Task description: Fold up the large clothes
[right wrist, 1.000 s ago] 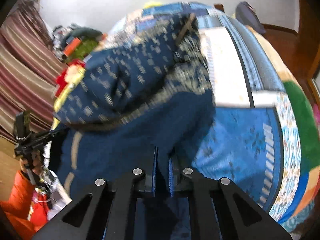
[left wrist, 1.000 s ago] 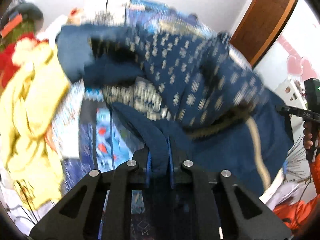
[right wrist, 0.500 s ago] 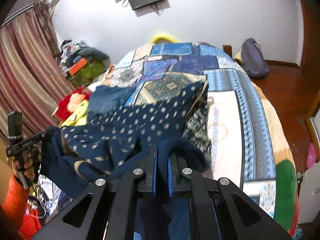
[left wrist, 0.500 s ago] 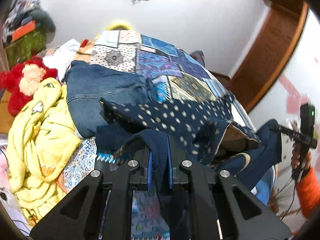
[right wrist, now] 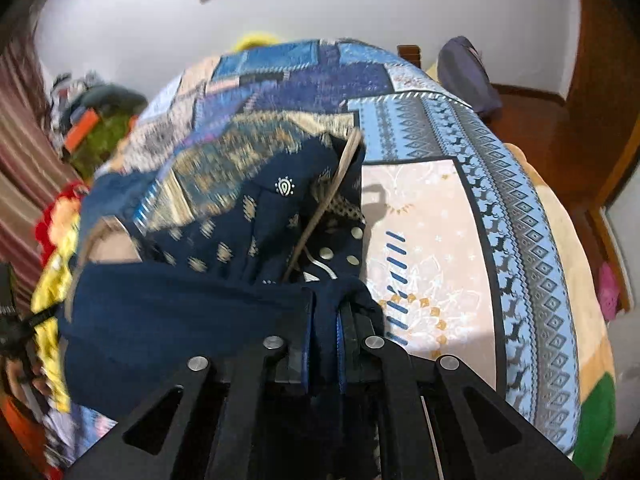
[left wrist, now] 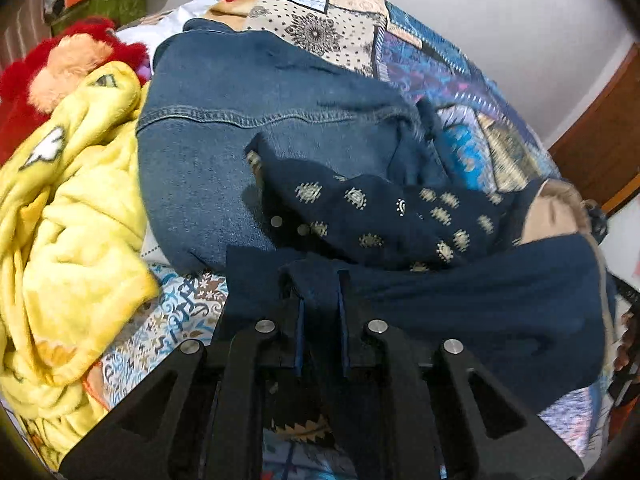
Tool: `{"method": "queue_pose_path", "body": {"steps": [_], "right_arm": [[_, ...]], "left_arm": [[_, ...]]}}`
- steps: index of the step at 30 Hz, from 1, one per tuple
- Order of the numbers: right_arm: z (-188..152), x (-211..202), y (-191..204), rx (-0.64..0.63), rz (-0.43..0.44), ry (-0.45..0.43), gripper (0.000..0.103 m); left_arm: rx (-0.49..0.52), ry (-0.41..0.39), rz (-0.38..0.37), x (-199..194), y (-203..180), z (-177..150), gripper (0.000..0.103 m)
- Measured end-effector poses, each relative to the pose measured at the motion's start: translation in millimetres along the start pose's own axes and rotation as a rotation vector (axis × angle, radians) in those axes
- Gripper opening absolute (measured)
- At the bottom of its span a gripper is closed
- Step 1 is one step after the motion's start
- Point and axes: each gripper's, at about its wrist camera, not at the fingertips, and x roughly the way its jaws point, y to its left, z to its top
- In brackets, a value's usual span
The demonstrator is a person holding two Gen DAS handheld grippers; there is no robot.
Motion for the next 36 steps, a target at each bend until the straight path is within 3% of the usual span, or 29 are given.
{"method": "queue_pose_path", "body": {"steps": [2, 6, 8, 16, 26, 27, 28, 29, 30, 31, 33, 36], "right_arm": [[-2.7, -0.8, 1.5, -0.053, -0.011, -0.005, 0.006], [-9.6, -8.2, 3.7, -0.109, -0.053, 0.008, 0.007], [-12.8, -11.7, 7.8, -0.145, -0.092, 0.010, 0.007], [-25.3, -28.2, 18.4, -0.237, -0.201, 0.000, 0.007], [-42.4, -55.5, 4.2, -0.241, -0.173, 0.000, 0.009], [-44.5, -60.5, 3.6, -0.260, -0.245, -0.017, 0.023], [-47.2, -62.7, 2.1, -0.303, -0.438, -0.045, 0.043], [-52.3, -64.5, -3.0, -0.349, -0.648, -0.085, 0.055], [-57.8, -69.3, -15.6, -0.369, -0.757, -0.119, 0.075], [-60.5, -74.7, -32.1, -0.343, -0.728, -0.092, 0.076], [-63.8, -87.1, -68.0, -0.211, -0.588, -0.006, 0.076], [-70.9, -106.6, -97.7, -0.062, -0.459, 0.006, 0.076]], "left_arm": [[0.022, -0.008, 0.014, 1.9, -1.1, -1.2, 0.020], [0.047, -0.008, 0.056, 1.2, 2.9, 0.1, 0.043], [0.057, -0.008, 0.068, 0.2, 5.4, -1.5, 0.047], [0.138, 0.000, 0.168, 3.9, -7.4, -2.6, 0.054], [0.125, 0.019, 0.204, 6.9, -8.4, -1.0, 0.061], [0.123, 0.020, 0.210, 7.4, -8.6, -1.0, 0.061], [0.124, 0.023, 0.226, 8.7, -8.9, -1.2, 0.061], [0.124, 0.025, 0.231, 10.2, -8.8, -1.2, 0.061], [0.118, 0.027, 0.228, 11.4, -8.0, -1.1, 0.061], [0.109, 0.025, 0.222, 11.5, -6.8, -1.3, 0.061], [0.089, 0.010, 0.197, 8.2, -4.7, -1.9, 0.061], [0.073, -0.012, 0.153, -3.6, -0.5, -4.6, 0.060]]}}
